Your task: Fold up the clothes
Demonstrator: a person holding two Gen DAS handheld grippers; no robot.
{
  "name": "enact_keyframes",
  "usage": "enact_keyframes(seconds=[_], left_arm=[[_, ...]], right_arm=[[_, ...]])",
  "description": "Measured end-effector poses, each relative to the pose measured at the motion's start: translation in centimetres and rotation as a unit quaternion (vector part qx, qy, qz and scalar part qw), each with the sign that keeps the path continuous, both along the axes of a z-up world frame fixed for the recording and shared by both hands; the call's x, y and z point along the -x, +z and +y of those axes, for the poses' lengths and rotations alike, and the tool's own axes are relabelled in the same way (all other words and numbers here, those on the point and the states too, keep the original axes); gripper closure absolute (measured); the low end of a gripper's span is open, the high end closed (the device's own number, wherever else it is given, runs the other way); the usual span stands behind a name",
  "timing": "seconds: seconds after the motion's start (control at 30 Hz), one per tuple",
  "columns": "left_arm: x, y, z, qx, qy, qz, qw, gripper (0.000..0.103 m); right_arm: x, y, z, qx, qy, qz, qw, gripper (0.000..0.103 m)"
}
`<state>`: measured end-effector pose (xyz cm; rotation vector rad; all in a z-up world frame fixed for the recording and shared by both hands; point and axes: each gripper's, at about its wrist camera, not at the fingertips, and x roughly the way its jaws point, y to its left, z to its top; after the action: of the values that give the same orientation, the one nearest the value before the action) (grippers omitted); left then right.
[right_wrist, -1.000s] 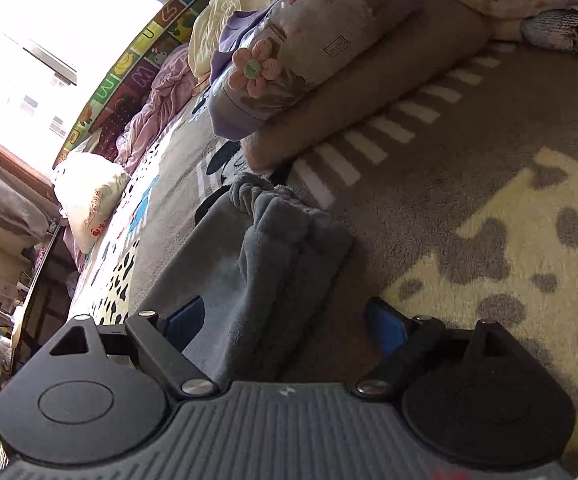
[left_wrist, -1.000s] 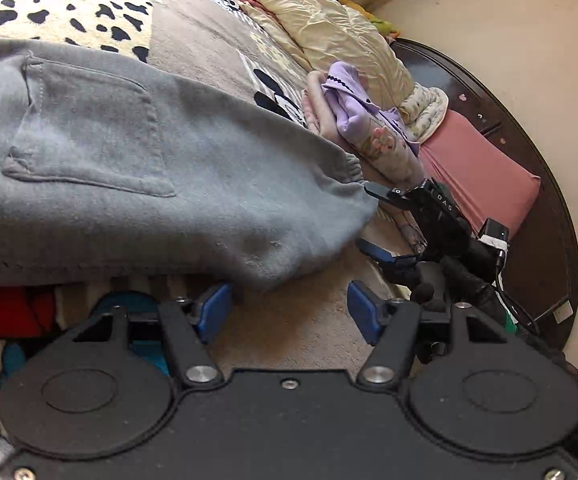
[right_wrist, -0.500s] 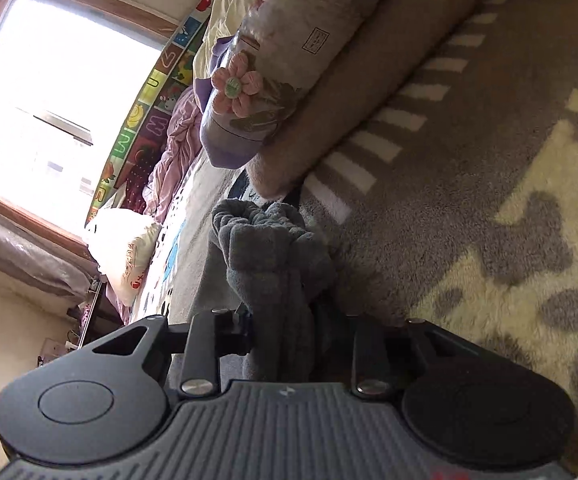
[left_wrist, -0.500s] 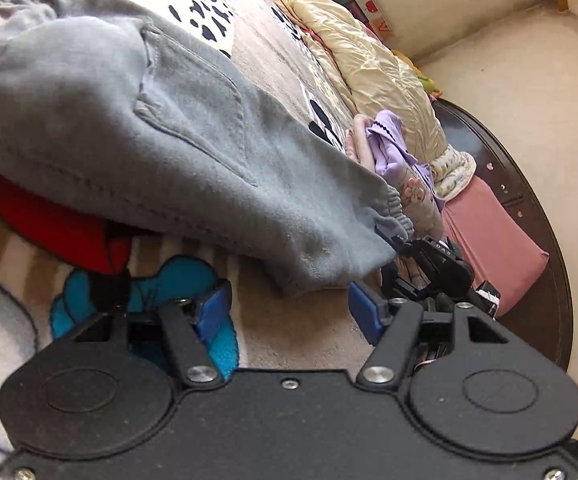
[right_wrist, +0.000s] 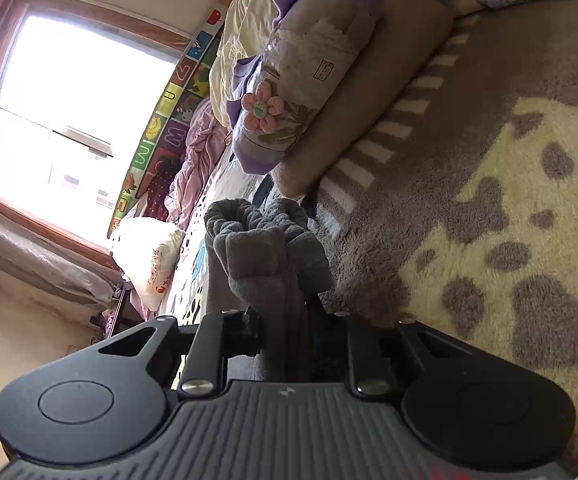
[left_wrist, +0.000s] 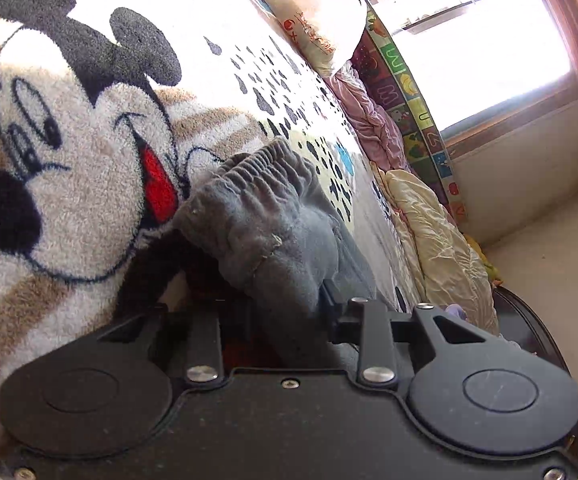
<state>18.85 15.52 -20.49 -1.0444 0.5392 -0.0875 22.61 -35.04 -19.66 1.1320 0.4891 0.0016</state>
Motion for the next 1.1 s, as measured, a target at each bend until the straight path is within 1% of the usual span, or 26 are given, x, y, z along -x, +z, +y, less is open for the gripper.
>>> enact_keyframes(seconds=[0.03,0.1,0.17,0.23,0.27,0.3,0.33,0.37,0.4,0.43,0.47,0.5,0.57,0.6,0.67,0.7,0.73,0.77,0.8,0.83,0.9,0.93,1.03,1.1], left_arm=[[0.3,0.6,0.4,0.005,-0.006,-0.003,1.0000,0.079],[1.7,3.0,1.0,-0.014,-0.016,-0.015,0.9997,0.079],[3.4,4.3,1.7,-0.013,-0.028,-0.017,0.9994,0.079],[4.4,3.8,1.9,-0.021,-0.040,0.012,0.9989,0.078],[4.6,2.8,1.7,-0.022,-0.050,0.043,0.9976,0.076],[4.6,1.6,1.4,-0.021,-0.060,0.079,0.9948,0.071],[5.2,0.3,1.6,0.006,-0.055,0.096,0.9939,0.063],[6.0,-0.3,2.0,0.041,-0.040,0.087,0.9945,0.056],[6.7,-0.2,2.4,0.055,-0.030,0.079,0.9949,0.051],[7.2,0.0,2.7,0.062,-0.022,0.072,0.9952,0.044],[7.6,0.2,3.0,0.058,-0.012,0.063,0.9962,0.039],[7.8,0.1,3.2,0.061,-0.004,0.059,0.9964,0.038],[8.1,-0.3,3.6,0.071,0.012,0.054,0.9960,0.038],[8.2,-0.4,3.7,0.070,0.016,0.051,0.9961,0.038],[8.3,-0.4,3.4,0.055,0.015,0.046,0.9973,0.039],[8.2,-0.3,3.1,0.043,0.014,0.047,0.9979,0.039],[8.1,-0.2,2.8,0.034,0.015,0.050,0.9981,0.041],[8.1,-0.1,2.6,0.028,0.016,0.052,0.9981,0.041],[8.1,-0.1,2.6,0.025,0.018,0.054,0.9981,0.041],[8.1,-0.1,2.5,0.023,0.021,0.057,0.9979,0.044],[8.0,-0.4,2.5,0.021,0.025,0.057,0.9978,0.051],[7.9,-0.5,2.5,0.022,0.028,0.057,0.9978,0.054],[7.7,-0.6,2.3,0.022,0.031,0.057,0.9977,0.056],[7.6,-0.5,2.1,0.017,0.033,0.059,0.9976,0.056]], right_arm=[[0.4,0.2,0.0,-0.001,-0.002,0.001,1.000,0.081],[1.4,1.0,-0.1,-0.011,-0.005,-0.003,1.000,0.081],[4.4,2.3,-0.4,-0.019,-0.003,-0.013,1.000,0.081],[7.4,3.6,-0.4,-0.028,0.001,-0.021,0.999,0.081],[8.9,4.0,-0.3,-0.030,0.003,-0.021,0.999,0.081],[10.2,4.0,-0.1,-0.026,0.004,-0.014,1.000,0.081],[11.4,3.3,0.1,-0.018,0.005,0.007,1.000,0.081],[12.5,1.8,0.1,-0.016,0.006,0.040,0.999,0.080],[13.3,-0.2,-0.2,-0.022,0.008,0.077,0.997,0.079],[14.5,-2.1,-0.5,-0.044,0.002,0.090,0.995,0.078],[15.6,-3.2,-0.8,-0.064,-0.006,0.076,0.995,0.080],[16.3,-3.4,-0.8,-0.063,-0.007,0.060,0.996,0.080],[16.9,-2.7,-0.6,-0.033,-0.003,0.040,0.999,0.068],[16.8,-2.1,-0.5,-0.021,-0.003,0.033,0.999,0.065],[16.6,-1.2,-0.7,-0.005,-0.003,0.026,1.000,0.064],[16.4,-0.5,-0.7,0.014,0.000,0.022,1.000,0.063],[16.2,0.2,-0.7,0.044,0.007,0.018,0.999,0.061],[15.9,0.4,-0.9,0.061,0.010,0.020,0.998,0.054],[15.6,0.3,-1.3,0.065,0.012,0.023,0.998,0.051],[15.3,-0.2,-1.7,0.060,0.014,0.025,0.998,0.050],[15.0,-1.8,-2.9,0.026,0.017,0.025,0.999,0.051],[14.9,-2.3,-3.2,0.018,0.019,0.024,0.999,0.052],[14.2,-2.0,-2.9,0.032,0.032,0.026,0.999,0.053],[14.2,-2.3,-3.0,0.030,0.040,0.013,0.999,0.053]])
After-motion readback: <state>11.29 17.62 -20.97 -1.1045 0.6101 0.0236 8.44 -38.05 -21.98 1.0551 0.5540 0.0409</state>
